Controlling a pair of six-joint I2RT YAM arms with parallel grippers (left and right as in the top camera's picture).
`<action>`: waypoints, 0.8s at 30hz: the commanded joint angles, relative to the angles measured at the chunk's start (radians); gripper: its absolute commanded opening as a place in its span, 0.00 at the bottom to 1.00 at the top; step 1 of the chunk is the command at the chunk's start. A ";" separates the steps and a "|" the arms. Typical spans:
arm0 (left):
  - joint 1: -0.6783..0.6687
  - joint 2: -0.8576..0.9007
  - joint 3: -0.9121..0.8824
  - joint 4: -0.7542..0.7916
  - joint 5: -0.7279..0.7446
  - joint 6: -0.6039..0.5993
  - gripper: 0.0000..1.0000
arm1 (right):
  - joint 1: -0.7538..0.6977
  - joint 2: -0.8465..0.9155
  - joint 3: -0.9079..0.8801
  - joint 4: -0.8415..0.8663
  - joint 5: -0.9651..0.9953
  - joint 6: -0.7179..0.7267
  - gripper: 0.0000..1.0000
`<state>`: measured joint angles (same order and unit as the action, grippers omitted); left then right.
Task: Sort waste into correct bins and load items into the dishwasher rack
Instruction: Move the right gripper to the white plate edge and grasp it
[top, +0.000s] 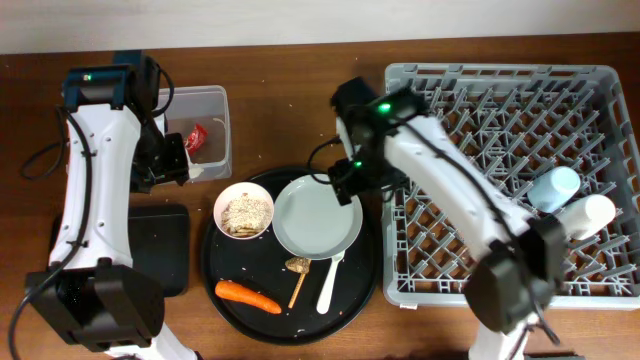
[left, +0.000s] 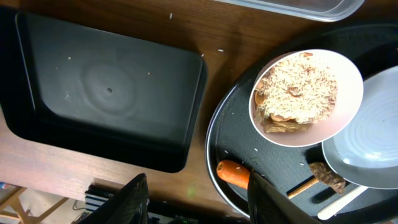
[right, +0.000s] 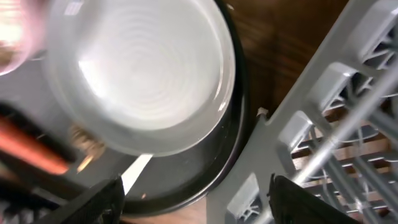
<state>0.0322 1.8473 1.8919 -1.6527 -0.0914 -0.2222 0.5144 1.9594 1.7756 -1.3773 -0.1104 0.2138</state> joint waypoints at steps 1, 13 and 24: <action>0.001 -0.017 0.006 0.002 -0.014 -0.013 0.51 | 0.014 0.095 -0.003 0.006 0.067 0.117 0.73; 0.001 -0.017 0.006 0.006 -0.014 -0.013 0.51 | 0.018 0.218 -0.007 0.010 0.071 0.218 0.57; 0.001 -0.017 0.006 0.007 -0.011 -0.013 0.51 | 0.024 0.224 -0.142 0.115 0.067 0.247 0.57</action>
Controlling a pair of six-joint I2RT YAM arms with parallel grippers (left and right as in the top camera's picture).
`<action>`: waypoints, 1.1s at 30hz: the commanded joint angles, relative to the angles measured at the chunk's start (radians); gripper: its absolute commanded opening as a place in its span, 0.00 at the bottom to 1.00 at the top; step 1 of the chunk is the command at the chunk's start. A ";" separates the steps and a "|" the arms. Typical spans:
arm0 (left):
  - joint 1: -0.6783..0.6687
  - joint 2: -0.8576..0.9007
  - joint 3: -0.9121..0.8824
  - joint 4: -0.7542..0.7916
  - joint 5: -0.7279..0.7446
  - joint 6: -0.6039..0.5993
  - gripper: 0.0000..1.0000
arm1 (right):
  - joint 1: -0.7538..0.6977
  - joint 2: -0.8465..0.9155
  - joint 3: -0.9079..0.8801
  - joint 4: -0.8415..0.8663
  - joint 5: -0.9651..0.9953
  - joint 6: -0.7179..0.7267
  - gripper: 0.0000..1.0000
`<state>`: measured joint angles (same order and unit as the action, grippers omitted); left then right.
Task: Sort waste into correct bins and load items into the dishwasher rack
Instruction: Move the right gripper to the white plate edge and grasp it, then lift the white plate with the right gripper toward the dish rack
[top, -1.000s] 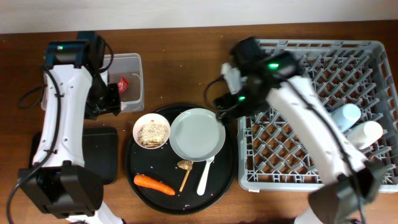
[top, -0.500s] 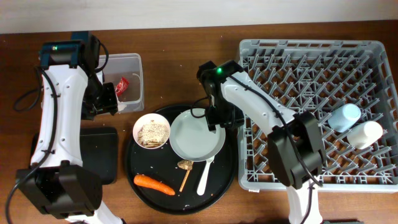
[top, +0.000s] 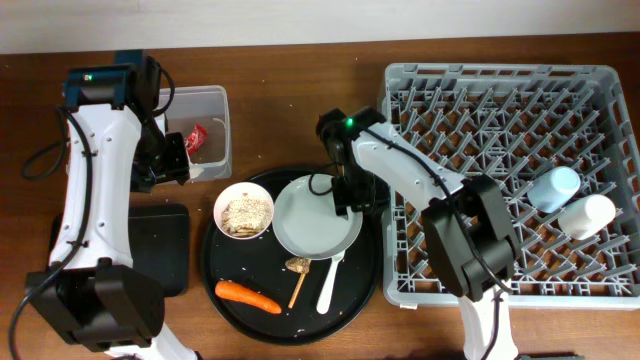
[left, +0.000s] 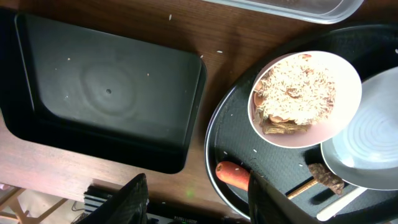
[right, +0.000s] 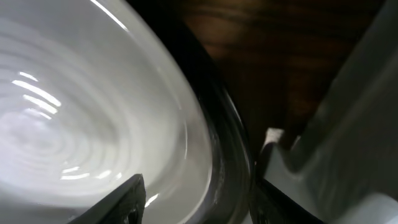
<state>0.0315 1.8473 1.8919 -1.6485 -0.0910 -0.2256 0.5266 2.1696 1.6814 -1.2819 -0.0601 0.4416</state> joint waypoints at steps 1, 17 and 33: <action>0.002 -0.017 0.006 0.002 -0.011 -0.010 0.51 | 0.012 0.014 -0.064 0.031 0.016 0.021 0.57; 0.002 -0.017 0.006 0.005 -0.011 -0.010 0.51 | 0.010 -0.010 0.000 -0.020 0.058 0.046 0.45; 0.001 -0.017 0.006 0.009 -0.011 -0.010 0.51 | 0.044 -0.002 0.001 -0.018 -0.063 0.047 0.45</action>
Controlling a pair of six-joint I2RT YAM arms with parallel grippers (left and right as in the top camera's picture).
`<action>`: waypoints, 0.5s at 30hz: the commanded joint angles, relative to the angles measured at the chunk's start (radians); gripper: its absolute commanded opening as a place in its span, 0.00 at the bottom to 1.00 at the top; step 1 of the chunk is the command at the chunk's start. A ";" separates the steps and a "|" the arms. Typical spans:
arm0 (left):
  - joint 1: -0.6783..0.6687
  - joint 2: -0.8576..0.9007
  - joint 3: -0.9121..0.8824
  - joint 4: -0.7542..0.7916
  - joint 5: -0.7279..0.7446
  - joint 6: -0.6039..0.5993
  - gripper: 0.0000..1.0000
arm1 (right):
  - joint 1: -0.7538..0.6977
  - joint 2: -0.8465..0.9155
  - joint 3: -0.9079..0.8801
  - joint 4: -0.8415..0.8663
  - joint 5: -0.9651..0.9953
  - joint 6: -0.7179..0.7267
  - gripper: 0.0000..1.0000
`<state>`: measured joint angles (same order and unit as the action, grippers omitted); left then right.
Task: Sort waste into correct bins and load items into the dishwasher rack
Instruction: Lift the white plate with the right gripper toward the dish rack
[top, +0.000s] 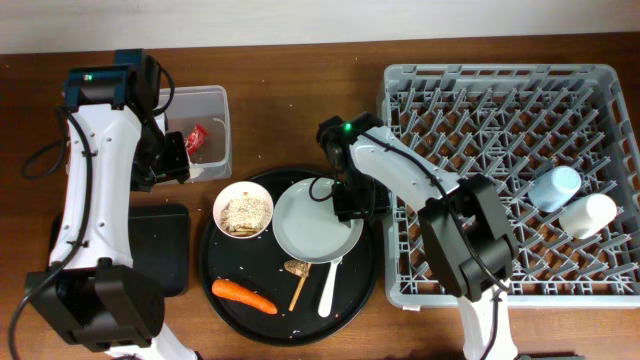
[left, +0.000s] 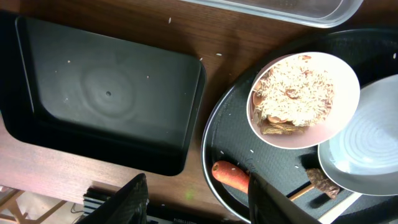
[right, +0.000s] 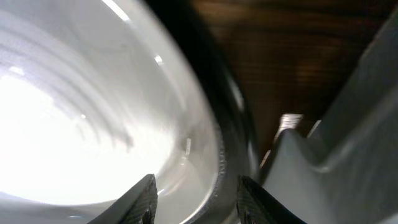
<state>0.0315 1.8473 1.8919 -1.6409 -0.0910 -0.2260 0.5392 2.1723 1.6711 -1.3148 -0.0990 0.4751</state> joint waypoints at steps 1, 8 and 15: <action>0.002 -0.017 0.006 0.001 -0.011 -0.009 0.51 | 0.037 -0.005 0.006 0.026 -0.024 0.014 0.45; 0.002 -0.017 0.006 0.001 -0.011 -0.009 0.51 | 0.035 -0.005 -0.039 0.065 -0.021 0.040 0.45; 0.002 -0.017 0.006 0.001 -0.011 -0.009 0.51 | 0.035 -0.005 -0.047 0.107 -0.019 0.041 0.32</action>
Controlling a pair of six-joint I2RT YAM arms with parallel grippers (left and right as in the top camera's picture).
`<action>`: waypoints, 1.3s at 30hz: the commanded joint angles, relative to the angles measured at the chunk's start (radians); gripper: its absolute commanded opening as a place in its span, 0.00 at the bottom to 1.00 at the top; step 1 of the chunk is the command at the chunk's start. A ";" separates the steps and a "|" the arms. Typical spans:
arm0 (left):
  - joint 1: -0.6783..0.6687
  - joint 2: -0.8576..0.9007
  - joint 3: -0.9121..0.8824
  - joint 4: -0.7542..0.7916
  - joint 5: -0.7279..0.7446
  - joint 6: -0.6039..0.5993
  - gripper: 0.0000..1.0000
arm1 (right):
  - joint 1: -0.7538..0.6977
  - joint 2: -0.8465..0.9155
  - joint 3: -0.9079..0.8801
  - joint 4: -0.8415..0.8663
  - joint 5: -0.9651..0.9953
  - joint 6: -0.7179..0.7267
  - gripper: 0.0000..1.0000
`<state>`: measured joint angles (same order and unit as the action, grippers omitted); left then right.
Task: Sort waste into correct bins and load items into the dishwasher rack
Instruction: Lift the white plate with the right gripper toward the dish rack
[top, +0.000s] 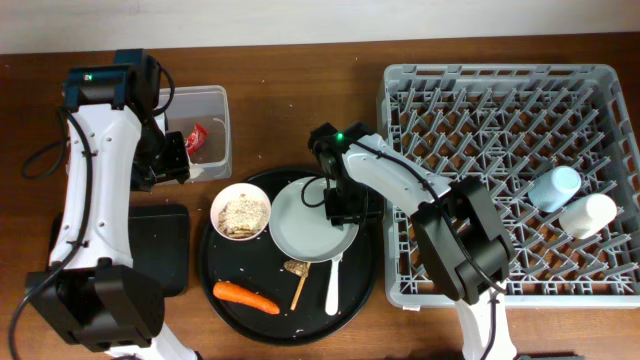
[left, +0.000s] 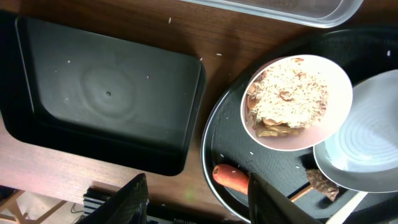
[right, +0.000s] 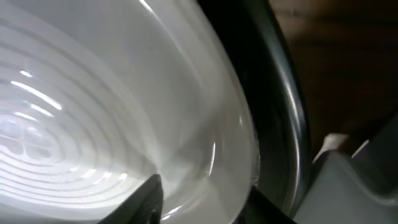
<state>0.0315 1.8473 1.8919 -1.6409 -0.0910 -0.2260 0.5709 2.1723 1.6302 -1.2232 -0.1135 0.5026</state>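
A pale green plate (top: 305, 225) lies on the round black tray (top: 215, 265), beside a pink bowl of rice (top: 241, 212). My right gripper (top: 340, 205) is at the plate's right edge; in the right wrist view its fingers (right: 152, 199) straddle the plate rim (right: 242, 137) and are shut on it. An orange carrot (top: 246, 296), a white spoon (top: 333, 285) and a wooden utensil (top: 297, 275) lie at the tray's front. My left gripper (left: 196, 202) hangs open and empty over the tray's left rim (left: 211, 134).
The grey dishwasher rack (top: 480, 120) fills the right side, with two cups (top: 555, 187) in it. A clear bin (top: 215, 100) holding a red wrapper stands at the back left. A black rectangular bin (left: 106, 93) sits at the front left.
The plate, with my right gripper on its rim, has shifted slightly left. The rice bowl has been nudged left too. The left arm has not moved.
My right gripper was open above the plate's right side. Then it was low at the rim with its fingers either side. Then the fingers were closer together on the rim, and now the plate has slid a little left.
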 joint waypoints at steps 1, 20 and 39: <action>0.002 -0.017 0.006 0.001 -0.011 -0.009 0.51 | 0.004 -0.005 -0.006 0.019 -0.002 0.021 0.31; 0.002 -0.017 0.006 0.002 -0.011 -0.009 0.52 | 0.004 -0.013 0.018 0.049 0.087 0.056 0.04; 0.002 -0.017 0.006 0.009 -0.011 -0.009 0.52 | -0.194 -0.280 0.376 -0.151 0.207 -0.146 0.04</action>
<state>0.0315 1.8473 1.8919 -1.6341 -0.0910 -0.2260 0.4095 1.9968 1.9179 -1.3472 0.0292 0.4358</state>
